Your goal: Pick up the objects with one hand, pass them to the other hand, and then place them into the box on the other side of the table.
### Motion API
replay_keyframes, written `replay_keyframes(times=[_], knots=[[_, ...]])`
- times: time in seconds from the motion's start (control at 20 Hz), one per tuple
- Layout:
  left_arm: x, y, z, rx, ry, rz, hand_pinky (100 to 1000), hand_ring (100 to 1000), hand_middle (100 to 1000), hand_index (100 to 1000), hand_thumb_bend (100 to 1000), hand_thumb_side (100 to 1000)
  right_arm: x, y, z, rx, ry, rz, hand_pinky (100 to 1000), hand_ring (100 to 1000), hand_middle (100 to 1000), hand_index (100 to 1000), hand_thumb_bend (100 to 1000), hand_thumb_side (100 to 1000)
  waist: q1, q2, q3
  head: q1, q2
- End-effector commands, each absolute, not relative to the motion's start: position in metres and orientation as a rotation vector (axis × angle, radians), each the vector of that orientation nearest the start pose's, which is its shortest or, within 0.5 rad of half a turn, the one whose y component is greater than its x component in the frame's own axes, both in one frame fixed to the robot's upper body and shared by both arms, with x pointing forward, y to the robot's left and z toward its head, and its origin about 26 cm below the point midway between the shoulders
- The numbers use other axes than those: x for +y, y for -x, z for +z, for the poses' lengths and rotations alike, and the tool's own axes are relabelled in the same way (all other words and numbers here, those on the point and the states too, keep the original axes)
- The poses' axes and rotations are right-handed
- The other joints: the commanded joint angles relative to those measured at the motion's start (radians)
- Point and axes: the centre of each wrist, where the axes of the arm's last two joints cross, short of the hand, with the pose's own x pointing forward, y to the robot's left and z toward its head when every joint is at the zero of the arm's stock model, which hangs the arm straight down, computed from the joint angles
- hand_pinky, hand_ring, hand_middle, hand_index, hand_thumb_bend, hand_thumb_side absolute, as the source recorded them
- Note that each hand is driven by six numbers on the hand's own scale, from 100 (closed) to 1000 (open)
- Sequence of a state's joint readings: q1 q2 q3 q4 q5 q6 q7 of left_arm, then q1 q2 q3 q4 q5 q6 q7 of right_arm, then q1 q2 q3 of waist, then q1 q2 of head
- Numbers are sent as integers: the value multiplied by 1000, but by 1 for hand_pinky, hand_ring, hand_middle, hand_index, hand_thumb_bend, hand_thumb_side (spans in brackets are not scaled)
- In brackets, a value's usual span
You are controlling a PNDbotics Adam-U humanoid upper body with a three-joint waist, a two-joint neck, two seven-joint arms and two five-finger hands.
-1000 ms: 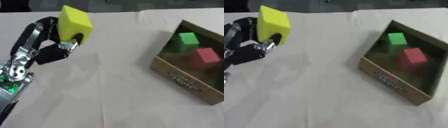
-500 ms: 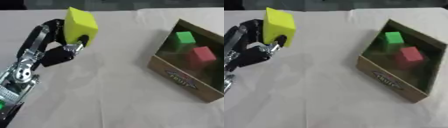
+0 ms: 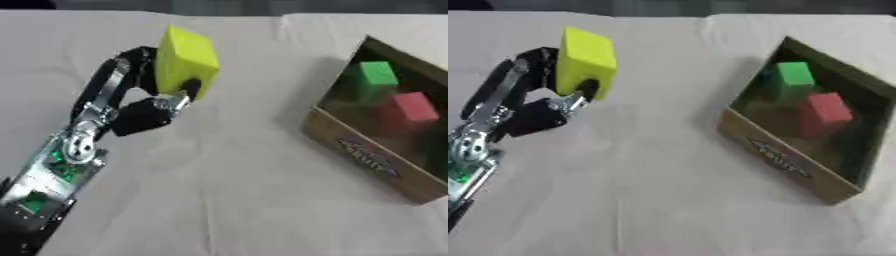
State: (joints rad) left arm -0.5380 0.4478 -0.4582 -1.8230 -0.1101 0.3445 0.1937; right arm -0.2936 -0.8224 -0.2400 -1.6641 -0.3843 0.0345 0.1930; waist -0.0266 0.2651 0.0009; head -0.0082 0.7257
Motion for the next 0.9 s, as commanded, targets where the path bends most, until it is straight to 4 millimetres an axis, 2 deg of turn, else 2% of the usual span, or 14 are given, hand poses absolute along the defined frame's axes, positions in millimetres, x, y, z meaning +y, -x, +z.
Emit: replay_keyframes(times=[0.05,0.25,0.5,0.9], knots=[[163,-329,184,-1963,-320,-738,569,511,379,453,100,433,-434,-307,260,-1994,353,458,1000,765,776,815,100,711,-18,-30,1,7,16],[160,-332,177,-1961,-318,-755,569,510,379,451,100,438,-433,-308,260,-1995,359,466,1000,766,776,816,100,712,-21,-29,1,-21,27],[159,-334,172,-1971,-314,-758,566,508,376,446,100,451,-431,-308,261,-1996,363,484,1000,766,776,816,100,697,-21,-30,0,-86,26],[160,-339,158,-2001,-267,-756,564,503,369,434,100,471,-427,-308,266,-2007,360,508,1000,766,776,816,100,683,-15,-31,-5,-73,23]])
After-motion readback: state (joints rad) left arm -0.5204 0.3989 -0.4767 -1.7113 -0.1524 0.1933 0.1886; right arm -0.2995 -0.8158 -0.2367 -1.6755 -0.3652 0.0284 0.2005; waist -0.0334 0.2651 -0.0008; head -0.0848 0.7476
